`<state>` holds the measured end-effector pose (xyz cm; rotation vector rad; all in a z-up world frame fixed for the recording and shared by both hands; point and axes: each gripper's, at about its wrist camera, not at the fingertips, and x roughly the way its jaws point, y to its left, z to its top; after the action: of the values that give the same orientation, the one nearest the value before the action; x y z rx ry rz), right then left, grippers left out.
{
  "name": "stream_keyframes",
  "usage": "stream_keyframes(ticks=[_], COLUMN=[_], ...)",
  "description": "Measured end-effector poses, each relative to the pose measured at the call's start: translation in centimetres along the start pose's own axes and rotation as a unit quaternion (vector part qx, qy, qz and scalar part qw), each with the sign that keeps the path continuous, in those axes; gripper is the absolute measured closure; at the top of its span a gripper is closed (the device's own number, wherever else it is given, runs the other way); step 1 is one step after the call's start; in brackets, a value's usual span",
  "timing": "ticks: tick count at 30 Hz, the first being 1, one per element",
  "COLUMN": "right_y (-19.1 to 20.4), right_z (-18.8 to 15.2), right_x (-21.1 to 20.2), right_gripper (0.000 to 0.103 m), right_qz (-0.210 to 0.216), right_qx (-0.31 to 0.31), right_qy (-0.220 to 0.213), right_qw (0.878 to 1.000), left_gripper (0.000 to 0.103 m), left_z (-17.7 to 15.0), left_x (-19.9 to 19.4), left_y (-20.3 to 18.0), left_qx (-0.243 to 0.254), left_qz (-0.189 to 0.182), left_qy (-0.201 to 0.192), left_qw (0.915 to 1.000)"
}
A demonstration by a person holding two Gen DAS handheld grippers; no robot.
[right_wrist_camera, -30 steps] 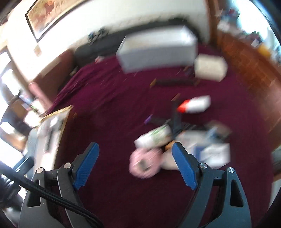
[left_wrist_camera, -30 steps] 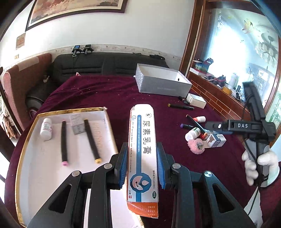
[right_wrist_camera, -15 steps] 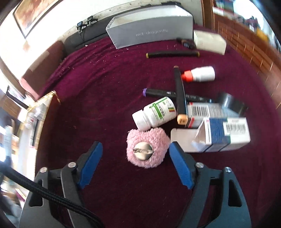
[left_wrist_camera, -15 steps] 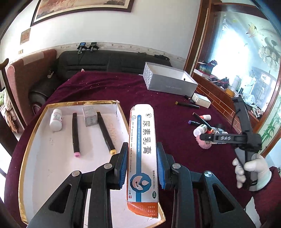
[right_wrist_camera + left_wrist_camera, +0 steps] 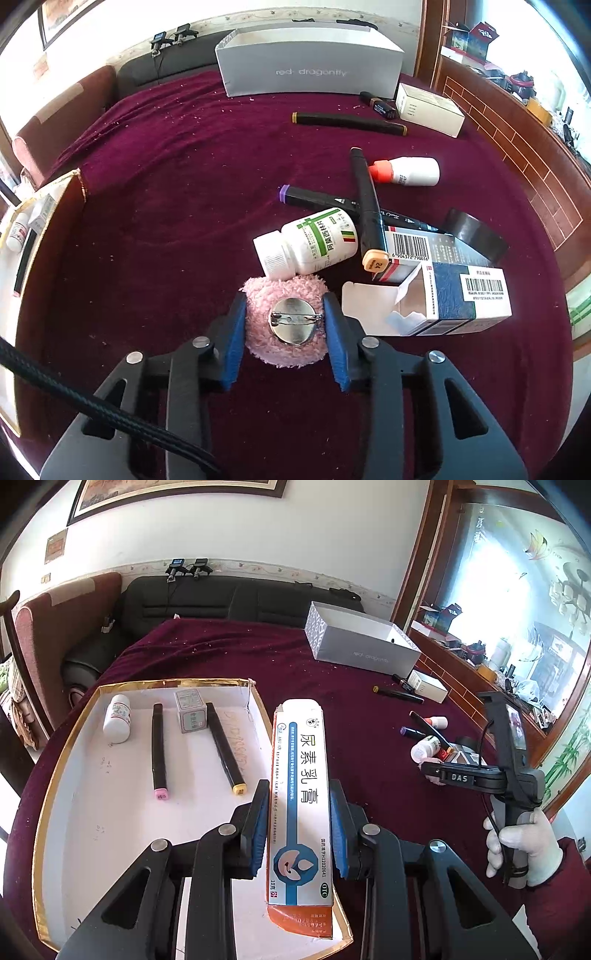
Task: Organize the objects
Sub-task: 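Lower the ointment box and pink badge into the tray and open both grippers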
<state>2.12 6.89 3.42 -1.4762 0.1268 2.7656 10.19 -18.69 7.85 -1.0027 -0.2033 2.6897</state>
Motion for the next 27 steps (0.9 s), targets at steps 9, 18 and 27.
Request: stream_keyframes(ticks=[9, 18, 27], right_y=[3.0, 13.1, 22.1], right_z=[0.9, 2.1, 1.7], right_x=[-4.0, -4.5, -1.1], right_gripper=[0.068, 0.067, 0.067], right_qz=[0.128, 0.235, 0.263], right_qx=[0.013, -0.056, -0.113], right_qy=[-0.016, 0.012, 0.058], right_qw=[0.992, 0.970, 0.957], left_gripper=[0.077, 0.077, 0.077], left_z=[0.3, -0.1, 0.7], left_x=[-1.0, -0.1, 0.5], left_y=[3.4, 8.1, 12.1], left_qx=[-0.026, -0.067, -0.089], left_qz=[0.035, 0.083, 0.109], left_qy=[-0.004, 0.032, 0.056], left_qw=[0.9991, 0.9938, 0.9885])
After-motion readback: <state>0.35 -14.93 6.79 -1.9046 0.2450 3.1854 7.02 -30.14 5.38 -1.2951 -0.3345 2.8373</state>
